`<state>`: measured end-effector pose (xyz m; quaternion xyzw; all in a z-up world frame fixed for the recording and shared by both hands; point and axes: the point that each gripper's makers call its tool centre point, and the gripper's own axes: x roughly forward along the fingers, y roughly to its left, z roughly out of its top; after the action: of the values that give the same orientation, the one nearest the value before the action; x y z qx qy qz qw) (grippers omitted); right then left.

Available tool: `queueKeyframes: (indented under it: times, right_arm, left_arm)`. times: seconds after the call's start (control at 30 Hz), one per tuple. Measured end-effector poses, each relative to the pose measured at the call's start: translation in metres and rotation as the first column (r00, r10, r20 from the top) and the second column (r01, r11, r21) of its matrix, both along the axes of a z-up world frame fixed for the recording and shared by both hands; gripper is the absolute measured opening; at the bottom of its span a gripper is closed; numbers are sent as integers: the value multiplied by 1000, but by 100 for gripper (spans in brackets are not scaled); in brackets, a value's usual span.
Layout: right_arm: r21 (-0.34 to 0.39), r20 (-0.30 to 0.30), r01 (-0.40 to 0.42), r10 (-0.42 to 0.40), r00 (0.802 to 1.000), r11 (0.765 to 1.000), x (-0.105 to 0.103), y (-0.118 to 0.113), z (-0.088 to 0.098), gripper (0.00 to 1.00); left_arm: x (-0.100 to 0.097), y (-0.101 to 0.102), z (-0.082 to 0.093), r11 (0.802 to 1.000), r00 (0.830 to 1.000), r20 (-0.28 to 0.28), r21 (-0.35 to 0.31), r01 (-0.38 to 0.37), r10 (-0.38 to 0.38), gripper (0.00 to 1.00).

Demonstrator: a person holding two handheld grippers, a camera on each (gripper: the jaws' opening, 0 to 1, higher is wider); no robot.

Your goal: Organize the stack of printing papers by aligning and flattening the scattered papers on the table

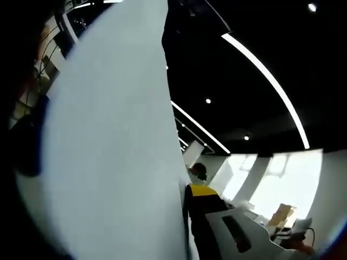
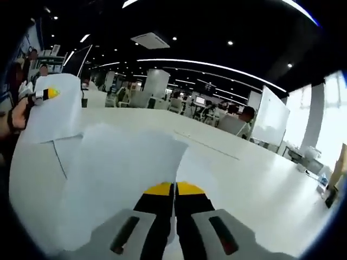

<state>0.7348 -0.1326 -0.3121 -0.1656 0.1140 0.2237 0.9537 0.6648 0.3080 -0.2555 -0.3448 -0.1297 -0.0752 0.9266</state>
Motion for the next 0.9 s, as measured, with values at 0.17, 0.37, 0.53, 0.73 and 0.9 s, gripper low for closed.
queueKeyframes:
  times: [0.17,0.37,0.53,0.73,0.9]
  right_arm:
    - [38,41,-3,1,999,999,-2,1,14,0]
    - [105,111,-23,11,994,994,-7,5,44,0]
    - [169,121,-72,52,991,983,-11,14,57,0]
    - [230,127,-86,57,990,969,-13,16,67,0]
    - [313,99,-152,127,987,938,-19,26,73,0]
  left_arm:
    - [0,1,0,1000,1000,-1,2,-3,3,8]
    - [1,1,-1,1000,1000,-6,-9,2,-2,9]
    - [4,-3,-2,999,999,-17,-12,29,-30,15]
    - [5,-7,-2,999,999,-20,5,43,-43,20]
    - [5,-6,-2,999,999,-14,3,50,-50,21]
